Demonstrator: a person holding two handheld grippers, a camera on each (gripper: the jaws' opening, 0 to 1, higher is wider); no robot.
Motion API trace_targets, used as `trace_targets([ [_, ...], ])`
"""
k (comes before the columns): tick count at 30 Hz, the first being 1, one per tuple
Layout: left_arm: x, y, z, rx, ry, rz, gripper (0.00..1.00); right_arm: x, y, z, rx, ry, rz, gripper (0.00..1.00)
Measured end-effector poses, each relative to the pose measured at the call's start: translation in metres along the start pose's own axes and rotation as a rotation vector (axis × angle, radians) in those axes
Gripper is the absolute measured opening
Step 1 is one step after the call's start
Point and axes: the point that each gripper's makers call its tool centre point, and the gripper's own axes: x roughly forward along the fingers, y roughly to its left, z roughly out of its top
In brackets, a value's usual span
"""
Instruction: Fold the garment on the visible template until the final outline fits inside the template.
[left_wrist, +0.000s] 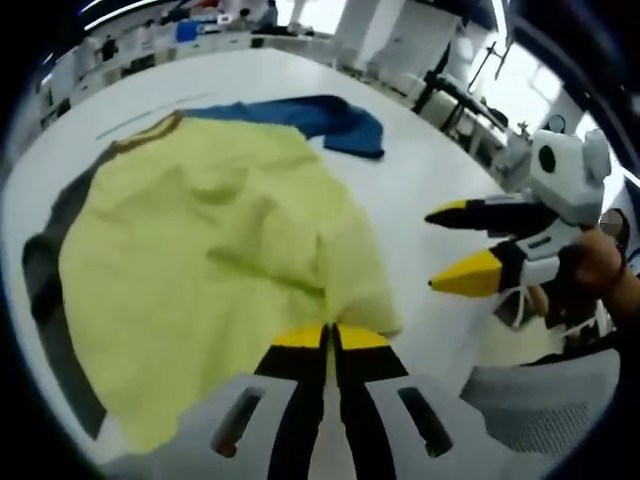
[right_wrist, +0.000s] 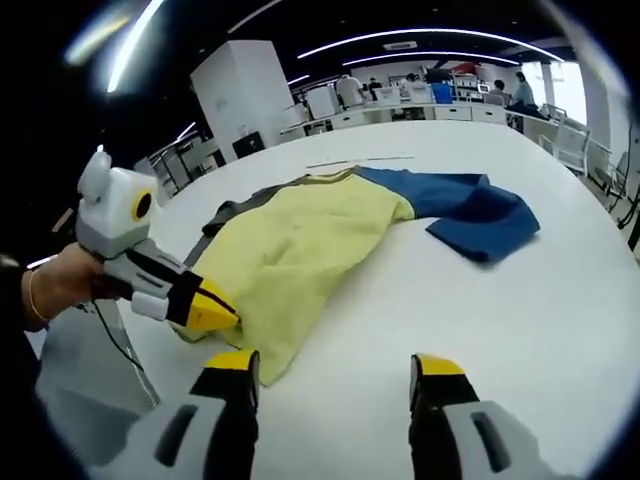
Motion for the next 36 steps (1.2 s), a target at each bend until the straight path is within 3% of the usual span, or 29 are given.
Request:
trace_targets([
  [13, 0.000, 0.000, -0.007, 0.001, 0.008, 0.021, 0.00, 0.009, 0.021, -0.005, -0.045, 0.026, 0.038, 0.43],
  [24, -0.001, -0.003, -0.011, -0.024, 0.010, 0.022, 0.00, 0.015, 0.039, -0.013, -0.049, 0.070, 0.073, 0.24],
  [36, -0.002, -0.007, -0.015, -0.028, 0.017, 0.008, 0.00, 0.023, 0.043, -0.025, -0.057, 0.123, 0.065, 0.12],
])
